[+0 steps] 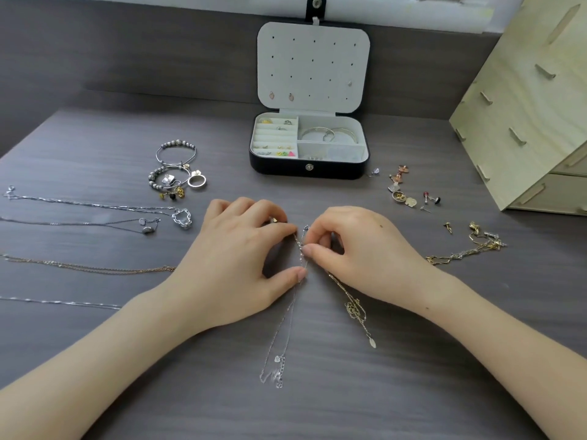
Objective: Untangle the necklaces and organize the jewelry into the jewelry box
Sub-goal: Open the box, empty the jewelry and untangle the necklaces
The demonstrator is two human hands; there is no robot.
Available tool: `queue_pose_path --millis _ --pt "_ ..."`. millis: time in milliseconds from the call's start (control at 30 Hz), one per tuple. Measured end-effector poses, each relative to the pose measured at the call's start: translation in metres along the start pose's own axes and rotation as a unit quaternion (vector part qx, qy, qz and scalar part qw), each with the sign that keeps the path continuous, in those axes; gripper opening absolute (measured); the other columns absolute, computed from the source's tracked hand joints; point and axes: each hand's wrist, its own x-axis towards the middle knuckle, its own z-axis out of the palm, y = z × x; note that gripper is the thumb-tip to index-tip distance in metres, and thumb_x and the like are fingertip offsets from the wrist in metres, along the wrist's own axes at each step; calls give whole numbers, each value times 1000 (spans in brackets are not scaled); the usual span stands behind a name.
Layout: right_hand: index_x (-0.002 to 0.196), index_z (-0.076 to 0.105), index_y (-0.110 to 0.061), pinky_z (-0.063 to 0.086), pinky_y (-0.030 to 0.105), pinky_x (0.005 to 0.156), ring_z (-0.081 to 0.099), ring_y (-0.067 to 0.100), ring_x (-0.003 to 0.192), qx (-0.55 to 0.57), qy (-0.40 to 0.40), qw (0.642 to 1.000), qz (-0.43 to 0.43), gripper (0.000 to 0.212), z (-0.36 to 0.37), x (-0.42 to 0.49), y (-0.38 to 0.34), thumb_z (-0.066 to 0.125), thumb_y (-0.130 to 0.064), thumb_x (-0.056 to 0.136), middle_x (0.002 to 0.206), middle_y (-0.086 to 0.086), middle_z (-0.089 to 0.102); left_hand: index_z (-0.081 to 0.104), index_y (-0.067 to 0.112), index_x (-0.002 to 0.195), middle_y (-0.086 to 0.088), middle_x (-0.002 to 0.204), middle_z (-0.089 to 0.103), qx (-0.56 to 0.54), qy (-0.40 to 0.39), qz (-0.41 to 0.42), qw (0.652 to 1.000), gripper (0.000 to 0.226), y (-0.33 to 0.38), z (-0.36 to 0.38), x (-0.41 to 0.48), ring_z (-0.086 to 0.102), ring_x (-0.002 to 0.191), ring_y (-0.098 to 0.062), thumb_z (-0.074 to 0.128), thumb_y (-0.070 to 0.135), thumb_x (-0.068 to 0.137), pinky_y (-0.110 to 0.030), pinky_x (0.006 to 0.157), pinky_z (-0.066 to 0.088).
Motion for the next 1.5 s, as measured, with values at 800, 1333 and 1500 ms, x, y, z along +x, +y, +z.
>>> queue_pose_path --millis 800,1333,1500 --pt "80 48 -28 33 13 65 44 -3 70 60 -40 997 -9 17 -6 6 10 52 -18 93 69 -16 45 67 33 77 14 89 57 -174 36 -15 984 26 -7 5 22 47 85 -10 48 52 75 -27 69 21" --pt "74 67 -25 30 15 61 38 7 64 -9 48 998 -36 16 -3 3 3 54 -35 78 61 -21 47 55 42 80 15 92 54 -196 -21 -37 980 18 -10 3 19 44 89 -6 44 56 76 -24 75 20" --pt "73 64 -30 32 8 63 45 -2 69 9 8 1000 -14 10 -5 2 3 58 -34 78 64 -17 55 66 33 84 12 90 56 -155 -11 -14 988 35 -9 5 16 43 84 -9 36 50 76 -28 74 22"
